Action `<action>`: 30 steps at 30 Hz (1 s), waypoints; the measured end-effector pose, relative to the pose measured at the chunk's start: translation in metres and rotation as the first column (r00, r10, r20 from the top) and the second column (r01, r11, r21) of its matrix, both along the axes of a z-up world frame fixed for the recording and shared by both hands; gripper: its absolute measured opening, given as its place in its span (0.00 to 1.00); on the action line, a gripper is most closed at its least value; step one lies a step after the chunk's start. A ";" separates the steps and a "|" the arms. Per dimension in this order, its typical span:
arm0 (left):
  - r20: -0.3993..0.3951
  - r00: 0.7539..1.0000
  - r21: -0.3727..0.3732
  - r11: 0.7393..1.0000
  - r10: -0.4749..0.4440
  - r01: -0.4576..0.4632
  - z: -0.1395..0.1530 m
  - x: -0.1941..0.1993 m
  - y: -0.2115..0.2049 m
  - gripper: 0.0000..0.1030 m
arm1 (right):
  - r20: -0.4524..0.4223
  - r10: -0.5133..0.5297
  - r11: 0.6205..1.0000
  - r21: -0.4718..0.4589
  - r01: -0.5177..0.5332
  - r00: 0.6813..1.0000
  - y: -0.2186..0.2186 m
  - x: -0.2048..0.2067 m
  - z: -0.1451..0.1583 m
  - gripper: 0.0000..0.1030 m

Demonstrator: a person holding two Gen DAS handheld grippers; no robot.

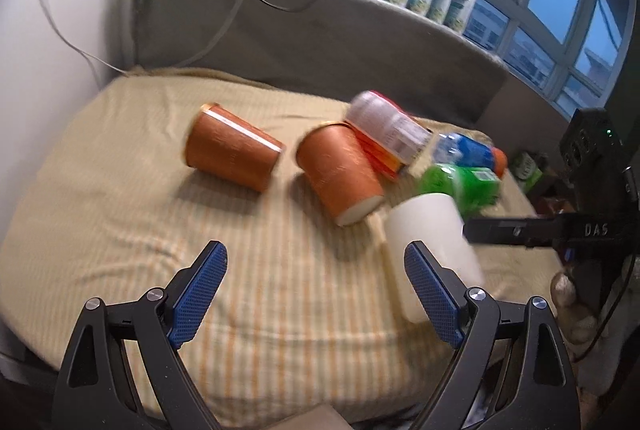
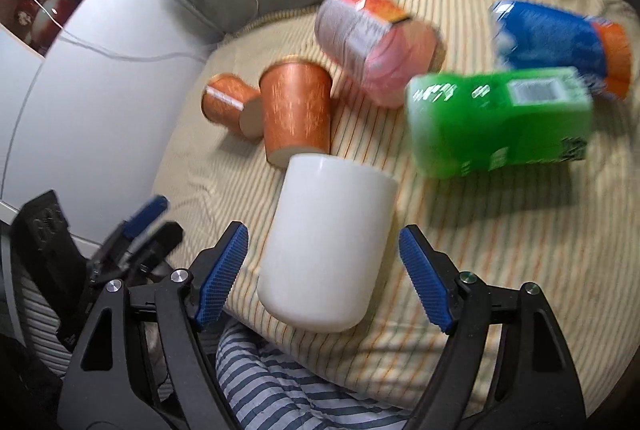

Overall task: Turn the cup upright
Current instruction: 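Close the left tool on the white cup while the right tool opens and releases it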

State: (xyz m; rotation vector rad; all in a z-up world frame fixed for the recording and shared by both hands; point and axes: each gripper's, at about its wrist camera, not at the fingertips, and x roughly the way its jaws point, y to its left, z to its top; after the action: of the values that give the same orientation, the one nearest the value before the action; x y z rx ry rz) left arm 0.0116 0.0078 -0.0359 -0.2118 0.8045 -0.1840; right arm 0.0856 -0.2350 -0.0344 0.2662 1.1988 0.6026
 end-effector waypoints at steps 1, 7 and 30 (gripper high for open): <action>-0.014 1.000 -0.017 1.000 -0.019 0.019 0.000 0.002 -0.003 0.88 | 0.028 -0.013 1.000 0.002 0.013 1.000 -0.007 -0.001 0.006 0.78; -0.102 0.987 -0.155 0.982 -0.128 0.111 -0.001 0.022 -0.019 0.88 | 0.168 -0.113 0.993 -0.025 0.119 0.979 -0.061 -0.005 0.045 0.78; -0.333 0.904 -0.203 0.957 -0.267 0.208 -0.033 0.080 -0.074 0.86 | 0.334 -0.148 0.930 -0.272 0.246 0.931 -0.145 -0.068 0.056 0.78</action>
State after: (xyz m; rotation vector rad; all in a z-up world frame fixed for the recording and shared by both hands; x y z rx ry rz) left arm 0.0921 -0.0664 -0.0690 -0.3066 1.1815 -0.4534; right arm 0.0176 -0.3803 0.0220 0.0220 0.9308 0.2575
